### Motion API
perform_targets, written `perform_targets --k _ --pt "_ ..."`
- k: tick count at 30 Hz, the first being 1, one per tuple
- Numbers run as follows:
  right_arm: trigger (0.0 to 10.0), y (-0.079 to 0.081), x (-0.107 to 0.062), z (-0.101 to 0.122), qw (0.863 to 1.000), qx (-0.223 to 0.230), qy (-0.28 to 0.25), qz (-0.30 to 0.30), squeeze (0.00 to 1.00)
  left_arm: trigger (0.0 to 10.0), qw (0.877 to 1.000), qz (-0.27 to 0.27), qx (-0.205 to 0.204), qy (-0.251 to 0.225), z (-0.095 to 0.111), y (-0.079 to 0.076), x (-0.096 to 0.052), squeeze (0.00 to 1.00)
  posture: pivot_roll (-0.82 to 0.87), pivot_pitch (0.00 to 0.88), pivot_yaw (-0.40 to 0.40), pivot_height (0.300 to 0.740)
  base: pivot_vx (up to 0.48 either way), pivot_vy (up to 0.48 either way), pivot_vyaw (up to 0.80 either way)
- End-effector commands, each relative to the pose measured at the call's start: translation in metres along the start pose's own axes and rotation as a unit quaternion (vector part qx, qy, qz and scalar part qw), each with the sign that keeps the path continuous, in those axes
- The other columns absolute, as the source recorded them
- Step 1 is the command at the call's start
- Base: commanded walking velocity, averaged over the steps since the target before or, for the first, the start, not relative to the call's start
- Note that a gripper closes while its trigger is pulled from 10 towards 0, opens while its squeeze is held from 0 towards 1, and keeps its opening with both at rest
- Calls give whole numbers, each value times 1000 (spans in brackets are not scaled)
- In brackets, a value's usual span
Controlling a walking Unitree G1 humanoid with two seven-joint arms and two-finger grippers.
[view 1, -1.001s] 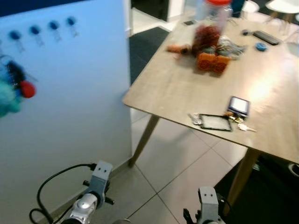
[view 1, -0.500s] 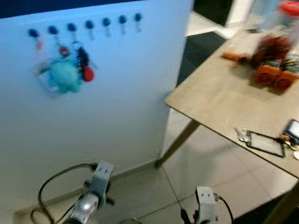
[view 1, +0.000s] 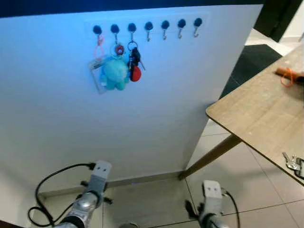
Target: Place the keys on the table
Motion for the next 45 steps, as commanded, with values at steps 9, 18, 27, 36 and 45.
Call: perform_targets --k 9,18,27,36,45 --pt "10000 -5 1 6 1000 19 -9 -9 0 10000 1000 9 2 17 -7 8 -2 0 30 1 26 740 0 0 800" --pt "10000 -11 0 4 1000 18 -7 -19 0 10000 1000 -5 5 9 -1 1 0 0 30 0 24 740 0 0 800" --pt "10000 -23 2 10 998 45 -10 -46 0 10000 1000 -11 5 3 4 -3 2 0 24 0 26 740 0 0 264" --pt "10000 -25 2 15 997 49 -20 -50 0 10000 1000 -10 2 -3 9 -8 4 0 16 0 29 740 0 -226 0" --pt "10000 -22 2 15 997 47 -23 -49 0 10000 1000 5 -11 -3 11 -4 4 0 13 1 37 740 0 -53 0"
Point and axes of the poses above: a point about 5 cm out from each wrist's last joint towards the gripper, its own x axis pointing out of the wrist towards the gripper, its own z axis along the axis of the wrist's last joint, y = z × x, the point moved 6 cm from there along x, pointing out of the wrist towards the gripper, and after that the axes turned 11 degrees about -x, right-handed, at the moved point
